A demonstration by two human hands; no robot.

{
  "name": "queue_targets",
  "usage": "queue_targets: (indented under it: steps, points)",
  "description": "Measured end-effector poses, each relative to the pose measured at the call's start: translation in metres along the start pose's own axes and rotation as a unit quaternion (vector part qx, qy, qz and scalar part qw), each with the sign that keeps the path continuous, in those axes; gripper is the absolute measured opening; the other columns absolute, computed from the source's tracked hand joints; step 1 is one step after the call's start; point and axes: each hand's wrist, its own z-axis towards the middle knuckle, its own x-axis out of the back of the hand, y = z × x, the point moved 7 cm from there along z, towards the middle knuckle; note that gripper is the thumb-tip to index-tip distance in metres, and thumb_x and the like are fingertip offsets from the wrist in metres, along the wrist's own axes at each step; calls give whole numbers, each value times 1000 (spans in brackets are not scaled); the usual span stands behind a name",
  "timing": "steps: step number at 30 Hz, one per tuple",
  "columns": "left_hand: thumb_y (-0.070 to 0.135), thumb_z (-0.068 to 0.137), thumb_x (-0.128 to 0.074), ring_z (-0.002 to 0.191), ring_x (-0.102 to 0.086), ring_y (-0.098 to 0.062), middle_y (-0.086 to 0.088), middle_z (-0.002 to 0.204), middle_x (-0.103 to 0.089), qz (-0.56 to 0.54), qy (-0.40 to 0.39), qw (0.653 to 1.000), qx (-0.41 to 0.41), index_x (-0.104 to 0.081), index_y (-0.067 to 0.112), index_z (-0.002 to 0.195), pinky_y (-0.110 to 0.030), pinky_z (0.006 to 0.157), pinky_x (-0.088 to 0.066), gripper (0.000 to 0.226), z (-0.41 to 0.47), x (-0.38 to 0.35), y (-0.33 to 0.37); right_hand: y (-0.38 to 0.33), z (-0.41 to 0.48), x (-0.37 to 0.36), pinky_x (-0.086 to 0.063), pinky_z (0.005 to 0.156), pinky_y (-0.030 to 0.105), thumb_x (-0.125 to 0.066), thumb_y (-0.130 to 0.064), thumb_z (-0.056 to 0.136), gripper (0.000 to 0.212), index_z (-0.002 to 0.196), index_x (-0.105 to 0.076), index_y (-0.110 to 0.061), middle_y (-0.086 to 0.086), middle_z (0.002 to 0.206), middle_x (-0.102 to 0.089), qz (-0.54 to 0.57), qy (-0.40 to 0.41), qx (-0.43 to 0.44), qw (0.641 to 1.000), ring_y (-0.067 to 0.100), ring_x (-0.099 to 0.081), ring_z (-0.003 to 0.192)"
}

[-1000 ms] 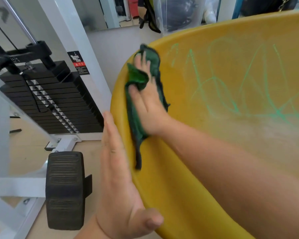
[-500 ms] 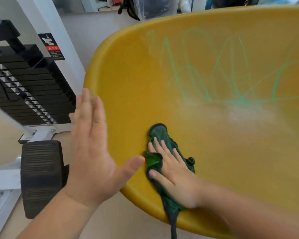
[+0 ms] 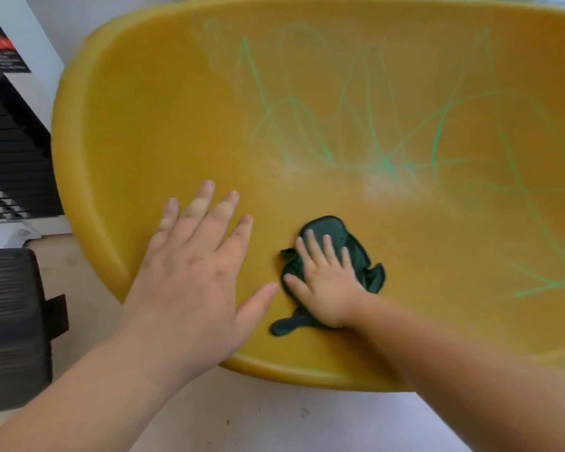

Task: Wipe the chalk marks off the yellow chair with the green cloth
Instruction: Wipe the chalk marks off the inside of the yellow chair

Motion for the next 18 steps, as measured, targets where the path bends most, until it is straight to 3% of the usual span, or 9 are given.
queue_targets:
  steps: [3, 6, 8, 10, 12, 14, 16, 18]
  points:
    - [63, 88, -36, 150, -25, -31, -12, 155, -42, -13, -23, 1000, -8, -55, 8, 141, -54, 120, -19, 78, 6, -9, 11, -91, -30, -9, 16, 123, 45, -18, -56, 105, 70, 158, 20, -32, -9, 164, 31, 74, -33, 173, 981, 21, 34, 149]
    - [70, 88, -21, 153, -17, -27, -6, 161, -33, -17, -74, 997, 12, -45, 16, 149, -53, 122, -17, 85, 12, -18, 11, -68, -70, -9, 20, 119, 33, -12, -61, 104, 65, 155, 22, -40, -17, 162, 33, 87, -67, 202, 973, 7, 35, 147]
    - [79, 83, -9, 154, -9, -28, -2, 164, -25, -1, -114, 993, 36, -34, 24, 154, -56, 122, -12, 93, 16, -26, 6, -8, -90, -11, 19, 122, 36, -9, -72, 99, 70, 152, 27, -45, -24, 157, 37, 20, -88, 139, 986, 3, 36, 146]
    - [82, 79, -5, 153, -9, -33, -3, 165, -25, 25, -143, 988, 49, -31, 28, 155, -60, 120, -11, 97, 18, -32, 3, 76, -98, -1, 16, 124, 43, 5, -89, 81, 83, 147, 33, -47, -25, 155, 40, -82, -94, 20, 992, 8, 34, 148]
    - [84, 77, -6, 153, -10, -35, -3, 164, -26, 42, -173, 983, 33, -30, 29, 156, -62, 120, -12, 99, 14, -39, 6, 156, -100, 24, 11, 124, 51, 18, -99, 59, 100, 143, 37, -48, -18, 158, 38, -132, -73, -126, 980, 18, 29, 151]
    - [85, 76, -12, 152, -17, -36, -4, 161, -34, 66, -190, 980, 4, -36, 29, 153, -65, 117, -16, 98, 10, -45, 8, 201, -92, 44, 7, 123, 58, 16, -101, 57, 108, 146, 35, -43, -10, 162, 35, -127, -47, -222, 966, 25, 24, 153]
    - [86, 75, -19, 149, -26, -36, -6, 155, -44, 80, -183, 980, 8, -47, 29, 147, -68, 113, -22, 97, 12, -39, 5, 197, -69, 43, 6, 123, 61, 3, -97, 68, 109, 154, 28, -35, -7, 163, 34, -106, -22, -227, 968, 29, 24, 153]
    - [89, 74, -13, 152, -15, -32, -5, 161, -32, 88, -183, 978, 45, -34, 31, 153, -66, 116, -16, 100, 16, -36, -5, 150, -43, 28, 6, 123, 59, -5, -87, 80, 100, 157, 23, -30, -7, 162, 35, -85, -12, -157, 984, 30, 26, 152]
